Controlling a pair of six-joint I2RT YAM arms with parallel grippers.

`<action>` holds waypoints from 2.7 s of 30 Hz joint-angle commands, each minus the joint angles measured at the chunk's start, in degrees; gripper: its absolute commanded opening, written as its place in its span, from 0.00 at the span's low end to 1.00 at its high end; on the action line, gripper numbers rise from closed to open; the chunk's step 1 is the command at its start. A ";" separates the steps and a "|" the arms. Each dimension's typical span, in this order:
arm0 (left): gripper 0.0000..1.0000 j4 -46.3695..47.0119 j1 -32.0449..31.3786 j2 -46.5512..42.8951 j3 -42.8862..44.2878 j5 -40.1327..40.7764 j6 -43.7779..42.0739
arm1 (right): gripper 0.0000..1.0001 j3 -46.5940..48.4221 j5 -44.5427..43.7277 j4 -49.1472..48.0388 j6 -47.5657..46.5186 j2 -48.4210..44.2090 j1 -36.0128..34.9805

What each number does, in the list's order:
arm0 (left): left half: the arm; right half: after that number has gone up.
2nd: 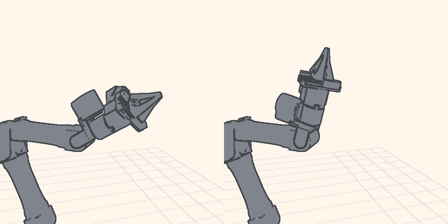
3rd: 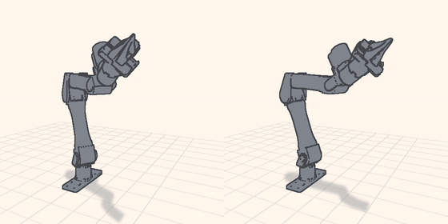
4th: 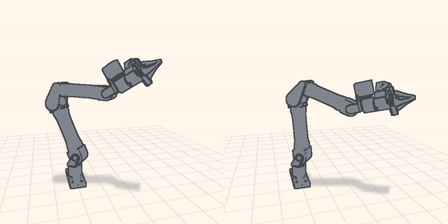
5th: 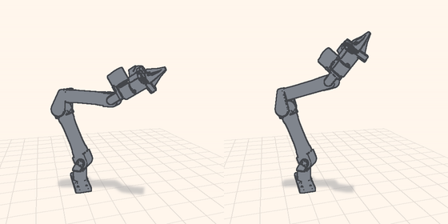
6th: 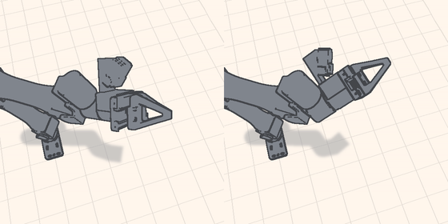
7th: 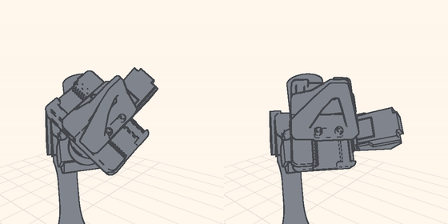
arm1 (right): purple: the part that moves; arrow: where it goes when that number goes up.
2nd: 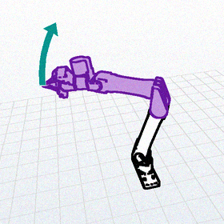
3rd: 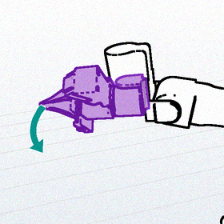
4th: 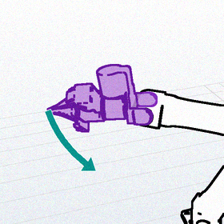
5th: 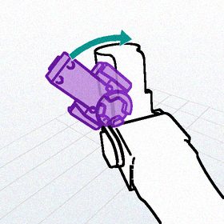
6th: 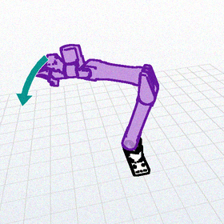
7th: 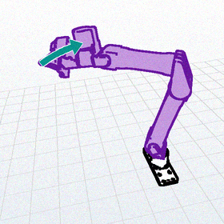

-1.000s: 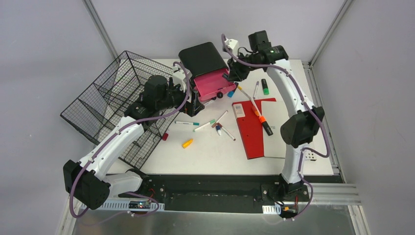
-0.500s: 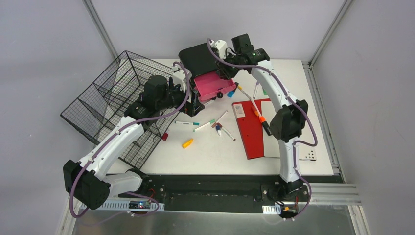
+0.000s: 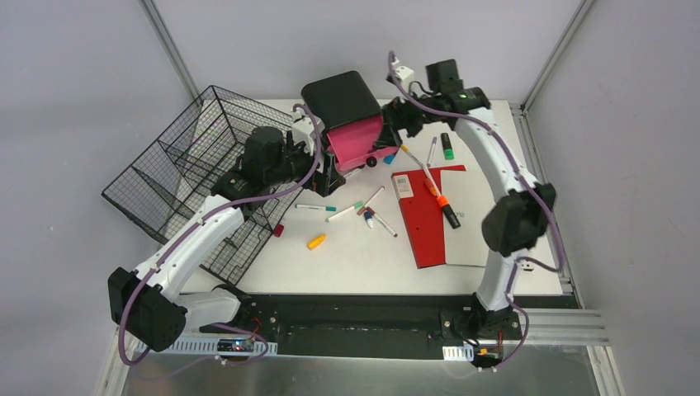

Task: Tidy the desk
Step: Place the stationery in the drawer, then pick up the stationery from the center of the board.

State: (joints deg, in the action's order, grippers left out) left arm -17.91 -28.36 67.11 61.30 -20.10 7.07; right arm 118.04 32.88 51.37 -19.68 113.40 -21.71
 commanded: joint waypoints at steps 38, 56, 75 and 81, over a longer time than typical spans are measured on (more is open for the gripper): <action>0.99 -1.30 -8.78 12.73 2.92 3.16 7.04 | 0.99 -49.99 20.30 -1.35 -11.93 -39.93 25.05; 0.98 14.94 -21.51 16.56 -2.37 25.82 20.44 | 0.99 -50.27 18.30 -1.19 -13.01 -39.84 24.18; 0.99 0.26 -30.21 31.36 12.64 52.02 28.02 | 0.99 -50.36 16.89 -1.22 -13.63 -39.05 23.36; 0.90 -6.60 -30.19 37.78 19.13 53.32 29.69 | 0.99 -50.56 16.60 -1.32 -13.72 -39.31 23.30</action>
State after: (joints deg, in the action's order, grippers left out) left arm -18.81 -58.17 102.10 75.57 29.89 34.04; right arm 66.22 49.67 50.85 -31.86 75.29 1.93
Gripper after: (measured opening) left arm 0.940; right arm 0.990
